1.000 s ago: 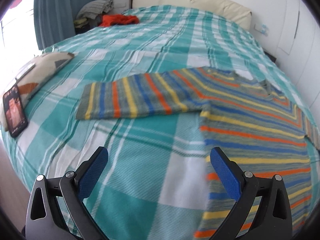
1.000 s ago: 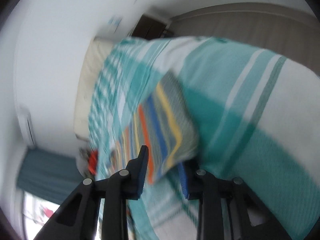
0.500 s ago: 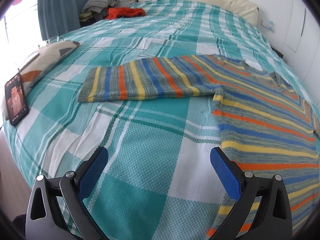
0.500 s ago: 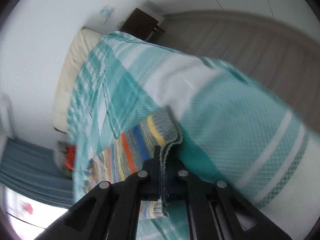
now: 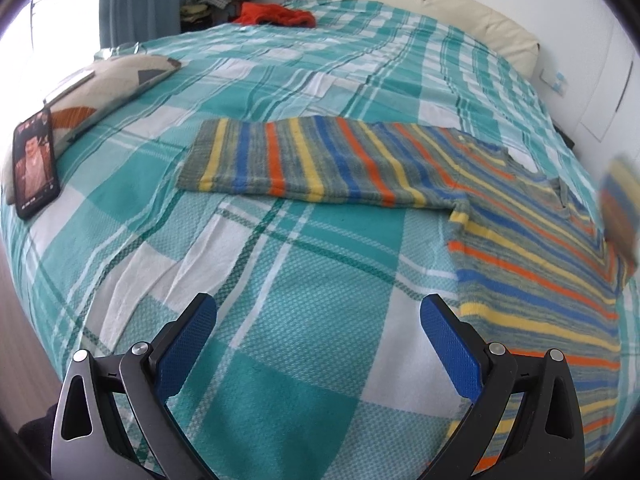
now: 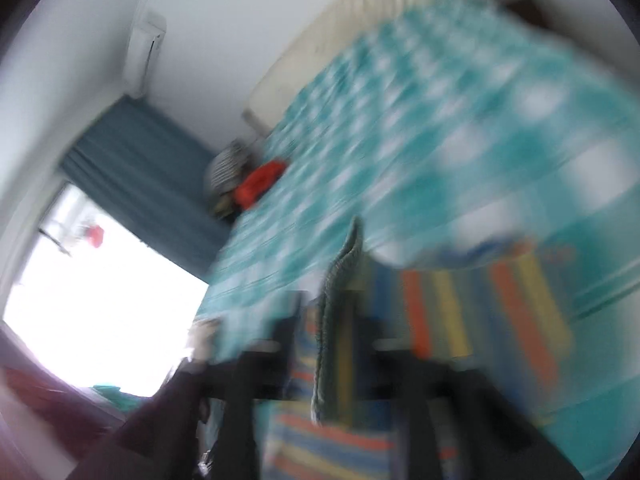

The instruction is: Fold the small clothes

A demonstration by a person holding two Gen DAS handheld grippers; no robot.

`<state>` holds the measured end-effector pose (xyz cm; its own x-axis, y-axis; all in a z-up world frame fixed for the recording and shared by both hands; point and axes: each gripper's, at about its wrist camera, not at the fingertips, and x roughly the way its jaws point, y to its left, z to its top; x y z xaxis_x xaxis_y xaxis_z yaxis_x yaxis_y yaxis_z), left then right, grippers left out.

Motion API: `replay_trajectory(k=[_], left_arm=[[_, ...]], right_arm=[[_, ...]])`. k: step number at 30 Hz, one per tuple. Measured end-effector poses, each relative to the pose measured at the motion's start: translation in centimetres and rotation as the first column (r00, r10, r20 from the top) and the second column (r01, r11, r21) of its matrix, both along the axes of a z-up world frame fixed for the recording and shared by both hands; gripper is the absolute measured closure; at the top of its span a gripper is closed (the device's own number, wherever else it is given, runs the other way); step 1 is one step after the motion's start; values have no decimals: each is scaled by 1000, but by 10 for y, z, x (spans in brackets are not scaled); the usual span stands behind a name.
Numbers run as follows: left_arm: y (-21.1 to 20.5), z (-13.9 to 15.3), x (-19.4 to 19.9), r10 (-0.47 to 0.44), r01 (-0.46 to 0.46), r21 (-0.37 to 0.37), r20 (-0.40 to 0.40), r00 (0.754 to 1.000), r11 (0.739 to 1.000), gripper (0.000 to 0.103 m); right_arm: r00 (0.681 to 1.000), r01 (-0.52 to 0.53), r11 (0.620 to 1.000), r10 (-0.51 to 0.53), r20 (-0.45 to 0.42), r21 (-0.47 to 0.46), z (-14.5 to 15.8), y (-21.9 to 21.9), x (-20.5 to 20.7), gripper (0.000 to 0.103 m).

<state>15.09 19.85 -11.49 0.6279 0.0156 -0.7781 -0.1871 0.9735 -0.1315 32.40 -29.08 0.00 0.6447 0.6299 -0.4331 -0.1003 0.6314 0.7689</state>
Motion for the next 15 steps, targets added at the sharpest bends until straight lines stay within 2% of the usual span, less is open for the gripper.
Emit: replay_trajectory(k=[1,2,3,5,8,10,12,15], left_arm=[[1,-1,0,3,-3,-4,-2,1000,1000,1],[2,-1,0,3,-3,-10,-4,1000,1000,1],[2,-1,0,1,-1,-16,-5,1000,1000,1],[2,0,0,0,0,-17,-5,1000,1000,1],[2,0,1,1,-2,-20,-7,1000,1000,1],[-1,-1,2,-4,4,-22,-6,1000,1000,1],[-6,-2,3,-12,12,-10,-6,1000,1000,1],[-14,-5,4,-28,29,28,-13,1000,999,1]], right_arm=[[1000,-16,998,18,-17,69,-8,7,-2,26],[1000,-19,991,22,-18,135,-14,10,-6,26],[1000,-15,989,18,-16,148,-16,9,-10,26],[1000,7,993,-5,-17,116,-18,-2,-23,26],[996,74,997,-74,-41,-10,-23,-29,-42,26],[987,131,981,-142,-68,-143,-30,-60,-61,26],[977,156,941,-191,-92,-300,-44,-82,-82,26],[966,124,855,-221,-136,-504,-75,-100,-114,26]])
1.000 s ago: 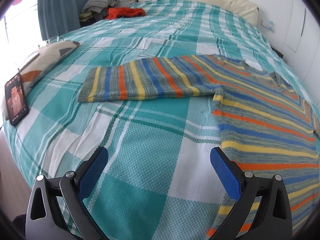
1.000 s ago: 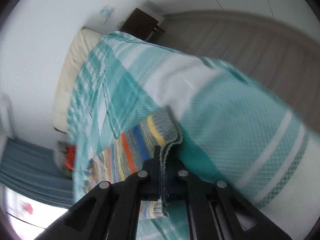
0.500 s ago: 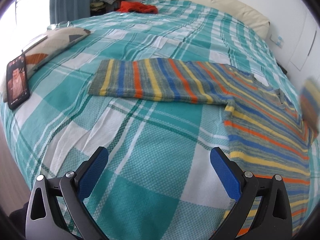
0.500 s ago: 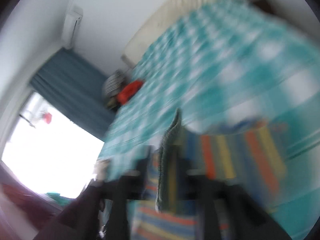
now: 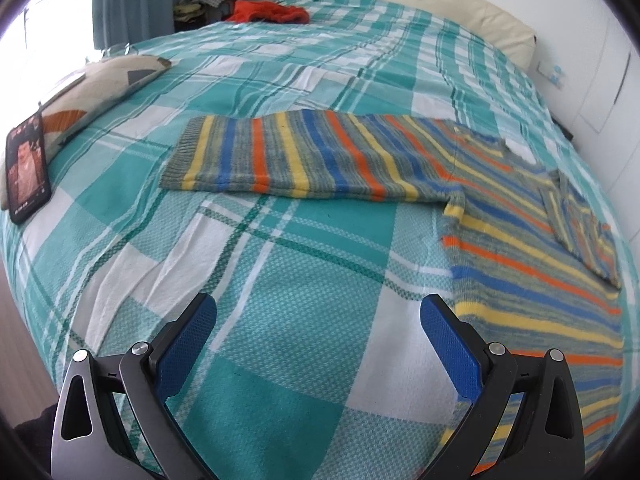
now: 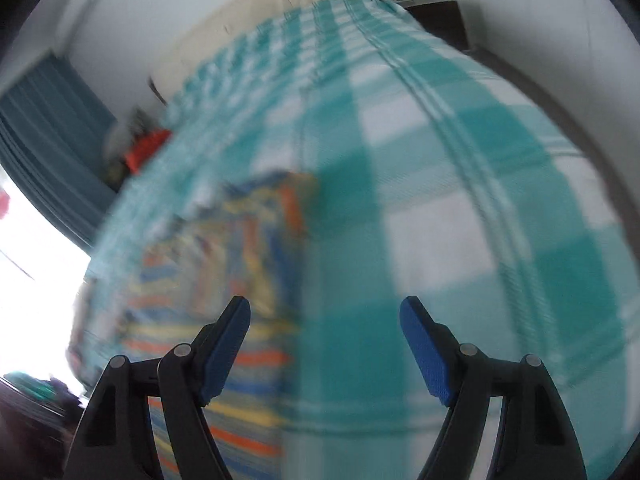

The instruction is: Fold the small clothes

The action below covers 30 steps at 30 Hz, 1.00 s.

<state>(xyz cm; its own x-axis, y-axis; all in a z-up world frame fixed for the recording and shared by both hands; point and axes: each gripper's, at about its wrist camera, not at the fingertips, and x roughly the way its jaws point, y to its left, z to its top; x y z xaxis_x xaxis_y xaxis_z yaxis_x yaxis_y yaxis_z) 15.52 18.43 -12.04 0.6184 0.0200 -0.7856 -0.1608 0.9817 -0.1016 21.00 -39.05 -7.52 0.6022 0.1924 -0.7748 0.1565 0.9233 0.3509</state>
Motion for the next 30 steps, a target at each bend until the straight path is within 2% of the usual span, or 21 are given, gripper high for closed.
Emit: replay_trajectory(k=[3,5,8,9,11,13,19,30], left_arm=[[-7,-11,2,-12,13,32,-31,999,999,1],[-12,-20,5,-19,22,55,-60,998,998,1],[-16,-23,4,-29,33,94,-44,999,995,1],[-16,-23,4,-29,33,95,-42,999,995,1],[-15,-24,3,-27,31,85,-39,999,996,1],[-14,-26,3,-26,29,78,-39,999,997,0],[-23,-31,4,-17,21,128,-34,999,992,0],[-26,-31,7,-6,11,139,-34,999,990,0]], right_arm=[[999,-5,989,0,-34,-145,-27,-3,-30,26],[999,-18,986,13,-31,-168,-34,-3,-38,26],[999,-43,966,34,-39,-254,-44,10,-44,25],[998,-52,953,44,-33,-298,-49,15,-49,22],[998,-68,934,70,-7,-350,-58,24,-53,8],[996,-63,919,81,31,-388,-63,32,-61,2],[994,-53,935,83,70,-351,-67,26,-65,0],[995,-50,942,77,69,-332,-71,25,-60,0]])
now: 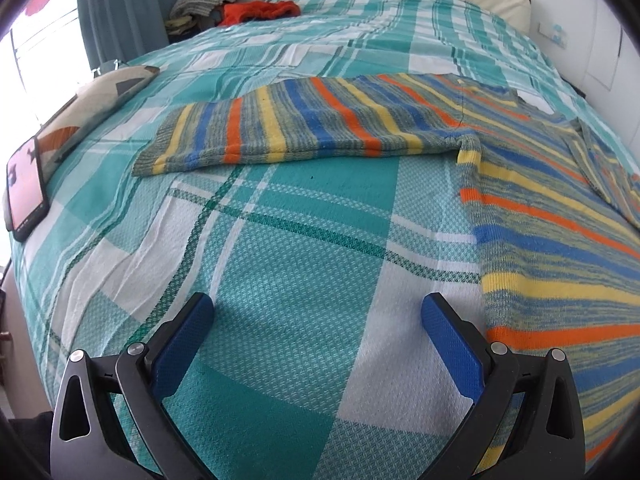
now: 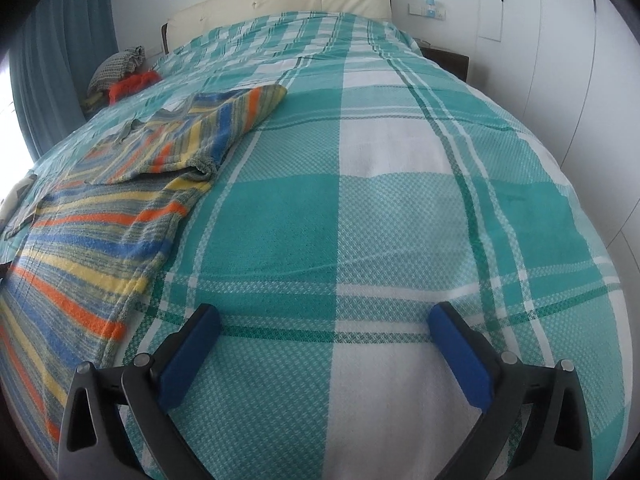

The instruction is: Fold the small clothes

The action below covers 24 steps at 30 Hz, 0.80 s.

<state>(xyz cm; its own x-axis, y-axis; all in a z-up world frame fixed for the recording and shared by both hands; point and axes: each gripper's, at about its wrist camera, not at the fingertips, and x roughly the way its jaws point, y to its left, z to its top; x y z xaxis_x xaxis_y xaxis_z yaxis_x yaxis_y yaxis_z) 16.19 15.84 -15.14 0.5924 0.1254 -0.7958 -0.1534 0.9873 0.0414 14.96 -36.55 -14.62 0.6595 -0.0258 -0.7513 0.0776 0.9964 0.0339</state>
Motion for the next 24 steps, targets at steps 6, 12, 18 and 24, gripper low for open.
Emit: replay_trajectory(k=[6,12,18,24], left_arm=[[0,0,1,1,-1,8,4,1000,1000,0],[0,0,0,1,-1,8,4,1000,1000,0],[-1,0,0,2,-2,9,4,1000,1000,0],[0,0,0,2,-2,10,5,1000,1000,0]], right_arm=[[1000,1,1000,-1,0,-2,0,0,0,0],[1000,1,1000,-1,-1,-3,0,0,1,0],[1000,1,1000,-1,-1,-2,0,0,1,0],[1000,1,1000,-1,0,-3,0,0,1,0]])
